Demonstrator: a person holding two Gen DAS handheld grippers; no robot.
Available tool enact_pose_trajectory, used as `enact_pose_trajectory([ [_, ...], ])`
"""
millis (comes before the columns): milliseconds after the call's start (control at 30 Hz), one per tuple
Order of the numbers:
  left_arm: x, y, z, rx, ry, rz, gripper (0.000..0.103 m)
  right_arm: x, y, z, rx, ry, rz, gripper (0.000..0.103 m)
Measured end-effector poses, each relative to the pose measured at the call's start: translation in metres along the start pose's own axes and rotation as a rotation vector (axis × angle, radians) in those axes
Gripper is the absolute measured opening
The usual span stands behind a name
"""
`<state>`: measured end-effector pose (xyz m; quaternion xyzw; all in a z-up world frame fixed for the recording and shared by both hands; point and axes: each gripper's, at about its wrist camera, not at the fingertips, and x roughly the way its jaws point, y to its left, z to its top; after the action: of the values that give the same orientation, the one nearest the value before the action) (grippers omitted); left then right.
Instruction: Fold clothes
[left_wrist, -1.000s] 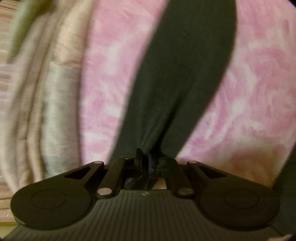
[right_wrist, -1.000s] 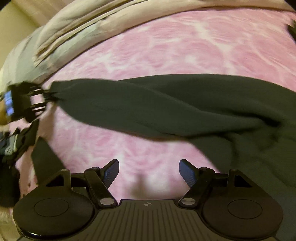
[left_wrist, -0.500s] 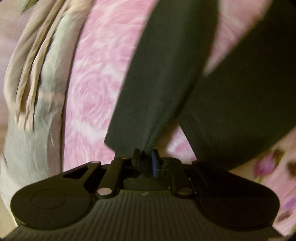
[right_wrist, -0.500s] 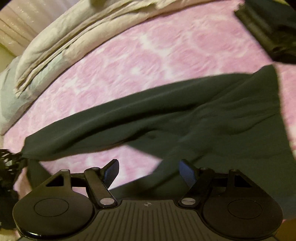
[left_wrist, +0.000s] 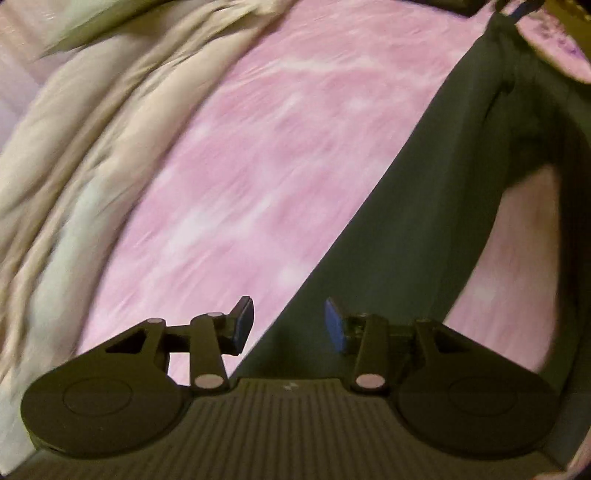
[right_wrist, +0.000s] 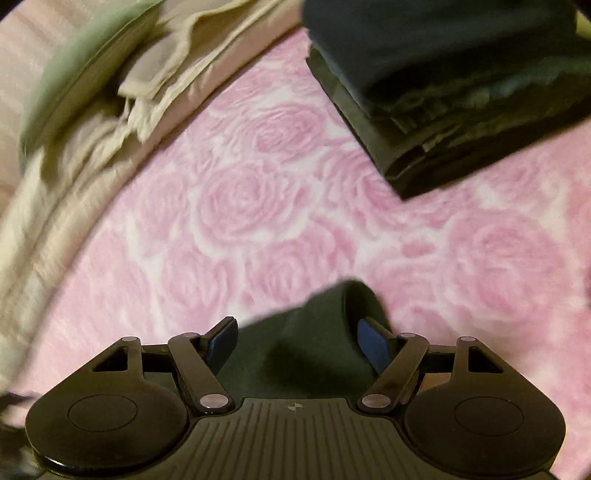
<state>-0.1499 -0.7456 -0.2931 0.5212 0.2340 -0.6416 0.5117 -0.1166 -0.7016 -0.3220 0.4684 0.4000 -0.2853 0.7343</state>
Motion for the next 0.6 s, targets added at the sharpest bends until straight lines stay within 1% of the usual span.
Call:
enact_pose_trajectory([
  [67,0.031,-0.015,0.032,0.037,0.008,-0.059,0.039,0.018,-0.018,0.015,0.079,0.078,0.062,0.075],
  [133,0.063,-0.030,0.055,0.112,0.053,-0.108,0.039,0.034,-0.033,0.025,0.129,0.141,0.117,0.074],
  [167,0.076,-0.038,0.062,0.155,0.085,-0.129,0.038,0.040,-0.039,0.028,0.144,0.163,0.131,0.065],
  [200,0.087,-0.045,0.067,0.198,0.119,-0.149,0.033,0.043,-0.044,0.028,0.150,0.178,0.126,0.022],
  [233,0.088,-0.048,0.069,0.219,0.135,-0.156,0.032,0.046,-0.050,0.029,0.157,0.193,0.122,0.006],
  [267,0.086,-0.049,0.070,0.234,0.146,-0.160,0.020,0.046,-0.054,0.028,0.152,0.199,0.120,0.006],
  [300,0.084,-0.051,0.072,0.248,0.157,-0.165,0.002,0.041,-0.054,0.026,0.122,0.189,0.124,0.005],
  [333,0.082,-0.052,0.073,0.263,0.168,-0.169,0.002,0.032,-0.053,0.023,0.084,0.177,0.132,0.005],
  [400,0.061,-0.043,0.075,0.234,0.120,-0.123,0.002,0.012,-0.046,0.018,0.022,0.143,0.154,0.005],
  [433,0.050,-0.038,0.076,0.217,0.091,-0.096,0.002,-0.001,-0.040,0.020,-0.007,0.110,0.179,0.005],
  [533,0.022,-0.009,0.088,0.125,0.003,0.038,0.002,-0.035,-0.014,0.042,-0.108,-0.020,0.284,0.005],
  [567,0.014,0.002,0.092,0.092,-0.026,0.086,0.002,-0.039,-0.005,0.052,-0.142,-0.056,0.314,0.005],
  [600,0.012,0.010,0.096,0.069,-0.038,0.129,0.002,-0.040,0.005,0.062,-0.173,-0.089,0.337,0.005],
])
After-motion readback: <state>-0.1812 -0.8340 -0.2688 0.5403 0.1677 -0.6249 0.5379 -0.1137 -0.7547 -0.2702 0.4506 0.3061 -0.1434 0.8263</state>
